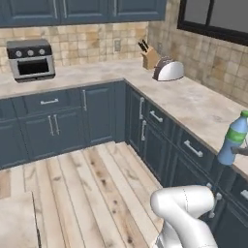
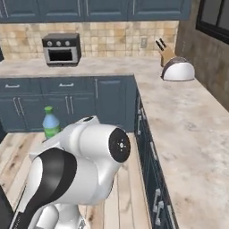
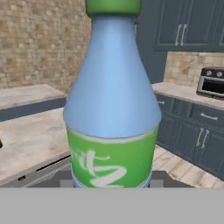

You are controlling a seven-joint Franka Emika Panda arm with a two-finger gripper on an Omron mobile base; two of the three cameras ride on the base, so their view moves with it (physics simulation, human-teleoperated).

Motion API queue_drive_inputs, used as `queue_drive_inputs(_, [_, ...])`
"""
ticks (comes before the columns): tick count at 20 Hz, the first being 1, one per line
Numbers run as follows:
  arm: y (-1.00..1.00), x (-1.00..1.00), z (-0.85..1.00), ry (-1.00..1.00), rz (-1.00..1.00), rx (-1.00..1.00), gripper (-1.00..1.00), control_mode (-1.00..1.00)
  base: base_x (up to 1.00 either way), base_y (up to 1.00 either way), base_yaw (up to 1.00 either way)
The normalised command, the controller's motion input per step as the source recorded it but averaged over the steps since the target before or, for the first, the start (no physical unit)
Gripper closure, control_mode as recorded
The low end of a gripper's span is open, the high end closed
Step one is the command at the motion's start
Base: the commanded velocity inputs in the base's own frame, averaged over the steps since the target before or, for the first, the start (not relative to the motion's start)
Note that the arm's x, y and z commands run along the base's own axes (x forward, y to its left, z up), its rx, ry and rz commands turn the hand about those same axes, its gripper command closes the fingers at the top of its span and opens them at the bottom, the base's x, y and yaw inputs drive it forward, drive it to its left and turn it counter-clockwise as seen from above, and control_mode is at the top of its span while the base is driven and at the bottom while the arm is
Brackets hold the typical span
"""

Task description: Pick the bottled water, beer from the counter and place them in the open cabinet.

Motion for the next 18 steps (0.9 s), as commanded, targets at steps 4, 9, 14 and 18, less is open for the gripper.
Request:
queue_drive_inputs(4, [0.0,0.0,0.0,0.0,0.0,0.0,1.0,1.0,0.0,-0.01,-0.63])
queue_drive_inputs(9, [0.0,0.0,0.0,0.0,0.0,0.0,1.0,1.0,0.0,0.0,-0.48])
queue_drive_inputs(14, [0.0,0.0,0.0,0.0,0.0,0.0,1.0,1.0,-0.02,0.0,-0.7])
queue_drive_inputs(18, [0.0,0.0,0.0,0.0,0.0,0.0,1.0,1.0,0.0,0.0,-0.7])
